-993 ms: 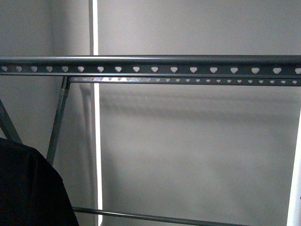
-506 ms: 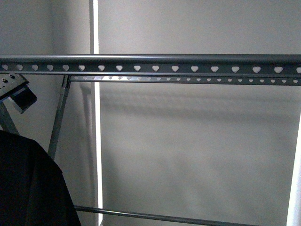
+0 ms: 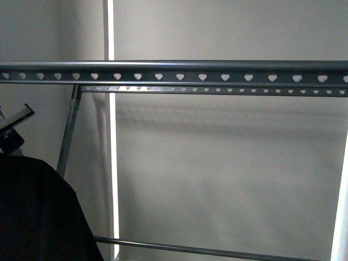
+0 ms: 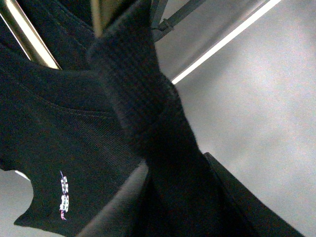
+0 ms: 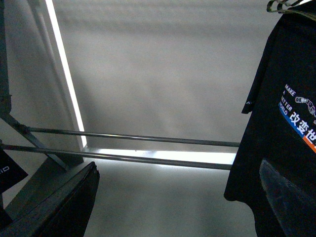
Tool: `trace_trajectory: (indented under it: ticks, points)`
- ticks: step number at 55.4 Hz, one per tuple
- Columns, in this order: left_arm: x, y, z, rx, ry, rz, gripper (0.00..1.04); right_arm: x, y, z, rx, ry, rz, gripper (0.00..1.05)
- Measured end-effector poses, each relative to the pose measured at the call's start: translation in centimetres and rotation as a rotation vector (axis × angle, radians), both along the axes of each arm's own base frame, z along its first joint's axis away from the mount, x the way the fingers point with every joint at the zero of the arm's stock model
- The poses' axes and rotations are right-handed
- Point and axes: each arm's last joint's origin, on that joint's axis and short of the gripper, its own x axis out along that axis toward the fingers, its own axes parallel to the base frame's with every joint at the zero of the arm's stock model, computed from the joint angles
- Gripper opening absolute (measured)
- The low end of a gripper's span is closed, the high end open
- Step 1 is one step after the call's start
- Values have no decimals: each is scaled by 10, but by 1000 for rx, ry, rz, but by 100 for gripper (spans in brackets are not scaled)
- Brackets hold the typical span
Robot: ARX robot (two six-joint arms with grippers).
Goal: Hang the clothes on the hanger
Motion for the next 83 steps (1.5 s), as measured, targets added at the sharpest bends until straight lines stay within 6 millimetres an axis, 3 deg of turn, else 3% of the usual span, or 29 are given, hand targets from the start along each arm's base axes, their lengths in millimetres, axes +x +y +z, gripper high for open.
trace_trajectory:
  ticks: [9,16,24,29,34,38,43,53,61,72,83]
  points:
    - [-1,4,-5,-45,5,-26,5,0,0,0,0,0,-1,97]
    - [-10,5,-14,-59,41,-96,4,0,0,0,0,0,0,97]
    - [-39,-1,-16,-38,56,-294,4,0,0,0,0,0,0,97]
    - [-69,-20,-15,-3,68,-568,4,0,0,0,0,0,0,97]
    - [-105,-45,-15,78,84,-957,4,0,0,0,0,0,0,97]
    - [-126,-57,-7,220,15,-1202,4,0,0,0,0,0,-1,97]
    - [-136,-64,7,512,-85,-1339,4,0,0,0,0,0,0,97]
    - [-125,-80,24,1032,-246,-1509,4,0,0,0,0,0,0,97]
    - [-108,-90,30,1411,-315,-1523,4,0,0,0,0,0,-1,97]
    - [-85,-99,16,2071,-439,-1497,4,0,0,0,0,0,0,97]
    - [-80,-114,25,2252,-626,-1460,4,0,0,0,0,0,0,97]
